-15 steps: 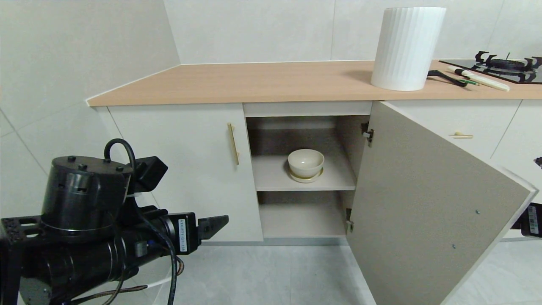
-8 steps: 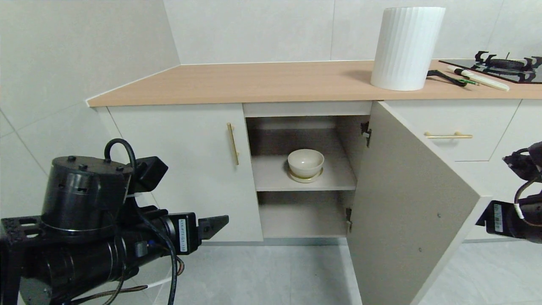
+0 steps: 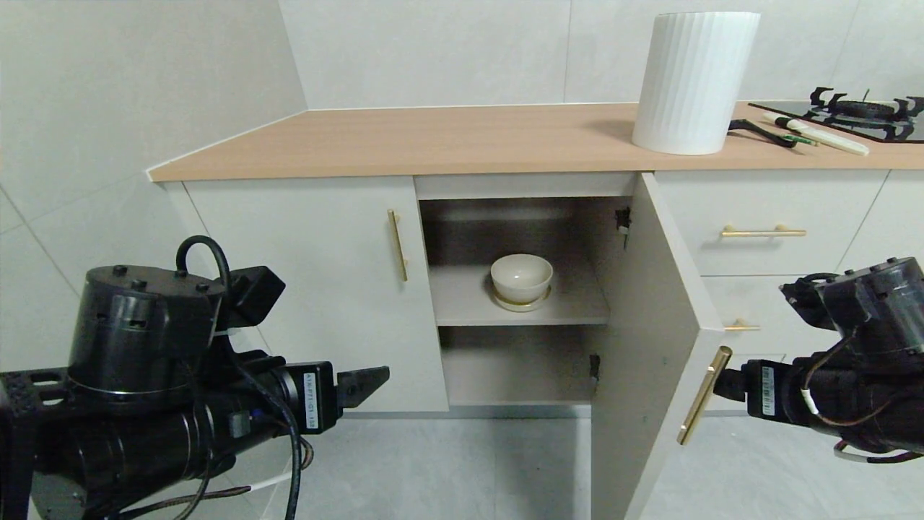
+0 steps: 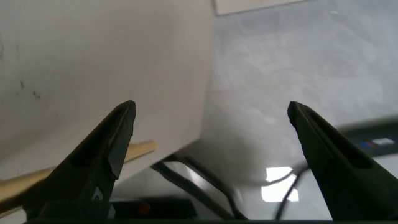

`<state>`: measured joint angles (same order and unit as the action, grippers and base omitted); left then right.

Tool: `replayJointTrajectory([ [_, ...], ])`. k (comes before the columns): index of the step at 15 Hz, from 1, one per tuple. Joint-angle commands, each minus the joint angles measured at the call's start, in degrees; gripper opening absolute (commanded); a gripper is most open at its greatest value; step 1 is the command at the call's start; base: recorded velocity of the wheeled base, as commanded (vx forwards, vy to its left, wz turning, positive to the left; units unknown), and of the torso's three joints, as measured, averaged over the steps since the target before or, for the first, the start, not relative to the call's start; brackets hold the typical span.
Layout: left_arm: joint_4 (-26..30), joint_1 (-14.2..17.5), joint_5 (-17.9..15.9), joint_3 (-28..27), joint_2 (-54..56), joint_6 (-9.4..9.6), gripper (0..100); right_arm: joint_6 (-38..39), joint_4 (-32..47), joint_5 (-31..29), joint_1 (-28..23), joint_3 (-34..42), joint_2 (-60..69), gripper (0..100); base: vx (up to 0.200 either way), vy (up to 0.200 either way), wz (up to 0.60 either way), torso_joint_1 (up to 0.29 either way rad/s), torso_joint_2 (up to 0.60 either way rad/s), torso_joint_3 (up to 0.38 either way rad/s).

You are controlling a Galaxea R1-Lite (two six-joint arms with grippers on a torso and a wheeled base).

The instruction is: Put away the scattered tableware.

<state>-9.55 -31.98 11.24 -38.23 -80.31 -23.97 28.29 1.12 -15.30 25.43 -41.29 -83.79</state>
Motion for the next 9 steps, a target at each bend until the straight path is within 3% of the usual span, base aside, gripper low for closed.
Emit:
replayJointTrajectory([
  [1,0.0,0.0,0.0,0.0,0.2,-0.03,100,0.4,-2.6,-0.1,1.3,1.2,-2.6,100,0.0,0.0,0.0,0.0,0.0,0.0],
  [6,0.0,0.1,0.1,-0.1,0.9,-0.03,100,-0.5,-10.6,1.6,3.7,0.4,-5.4,100,0.0,0.0,0.0,0.0,0.0,0.0],
  [9,0.0,0.1,0.3,-0.1,0.9,0.06,100,-6.7,-10.5,4.5,3.9,-4.1,-7.7,100,0.0,0.0,0.0,0.0,0.0,0.0],
])
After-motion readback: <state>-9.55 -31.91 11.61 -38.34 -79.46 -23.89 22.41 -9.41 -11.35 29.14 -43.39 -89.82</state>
